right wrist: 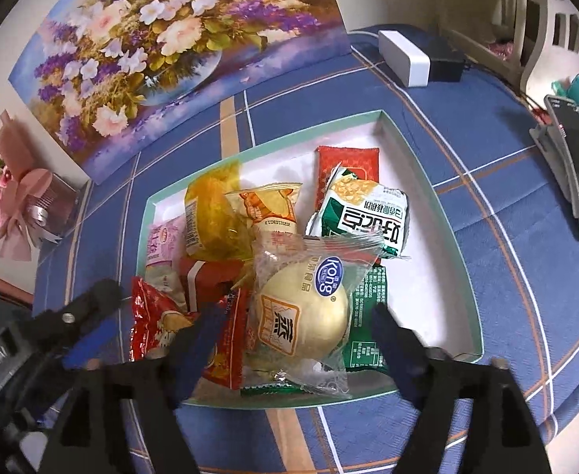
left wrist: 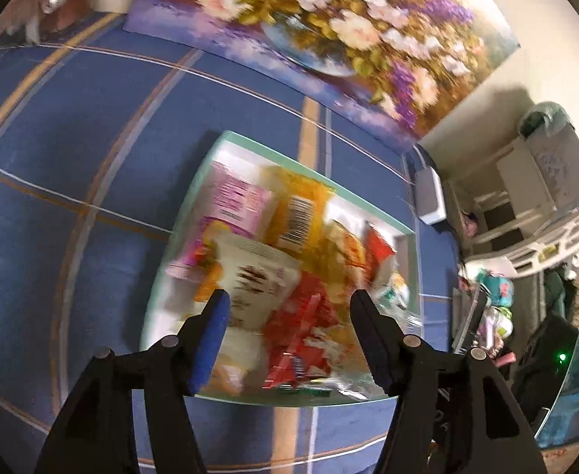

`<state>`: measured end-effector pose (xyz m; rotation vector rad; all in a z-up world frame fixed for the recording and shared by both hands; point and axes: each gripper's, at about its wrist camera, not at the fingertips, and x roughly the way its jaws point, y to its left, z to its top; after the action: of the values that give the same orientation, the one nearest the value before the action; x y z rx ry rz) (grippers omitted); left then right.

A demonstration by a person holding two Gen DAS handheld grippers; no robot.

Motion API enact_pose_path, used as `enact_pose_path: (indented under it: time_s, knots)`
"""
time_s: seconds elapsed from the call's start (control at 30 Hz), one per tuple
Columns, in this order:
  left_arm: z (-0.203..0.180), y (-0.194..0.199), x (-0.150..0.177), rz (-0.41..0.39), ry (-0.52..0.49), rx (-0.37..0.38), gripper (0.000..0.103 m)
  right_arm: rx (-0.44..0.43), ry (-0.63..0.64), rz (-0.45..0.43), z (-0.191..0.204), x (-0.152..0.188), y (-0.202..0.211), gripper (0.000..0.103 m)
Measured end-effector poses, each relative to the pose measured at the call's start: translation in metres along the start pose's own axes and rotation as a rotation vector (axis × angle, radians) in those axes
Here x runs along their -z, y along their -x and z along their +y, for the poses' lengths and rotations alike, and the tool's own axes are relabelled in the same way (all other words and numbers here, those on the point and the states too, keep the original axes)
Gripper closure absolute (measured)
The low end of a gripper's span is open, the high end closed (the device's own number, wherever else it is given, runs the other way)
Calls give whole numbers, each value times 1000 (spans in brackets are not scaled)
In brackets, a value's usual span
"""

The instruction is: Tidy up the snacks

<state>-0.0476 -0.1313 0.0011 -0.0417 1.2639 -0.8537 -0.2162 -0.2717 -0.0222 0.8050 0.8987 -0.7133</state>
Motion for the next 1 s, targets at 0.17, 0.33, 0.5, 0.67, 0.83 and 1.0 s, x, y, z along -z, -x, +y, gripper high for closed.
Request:
enact_pose_path:
  time_s: [0.17, 0.33, 0.5, 0.67, 0.83, 1.0]
  knots:
    - [20, 19, 0, -81, -4, -168, 18, 25, 35, -24, 8, 5, 4, 12]
    - [34, 28, 6, -161, -74, -418, 13, 44, 55, -62, 15, 13, 14, 3]
    - [39, 35, 14, -181, -148, -513, 0, 56, 78, -116, 19, 20, 26, 0]
    - [43, 44, 25, -192, -183, -537, 0, 56, 83, -153, 21, 29, 37, 0]
    - [40, 58, 33, -220, -205, -571, 0, 44, 99, -193, 25, 38, 51, 0]
    - [40, 70, 43, -258, -198, -621, 0, 28, 108, -201, 29, 47, 60, 0]
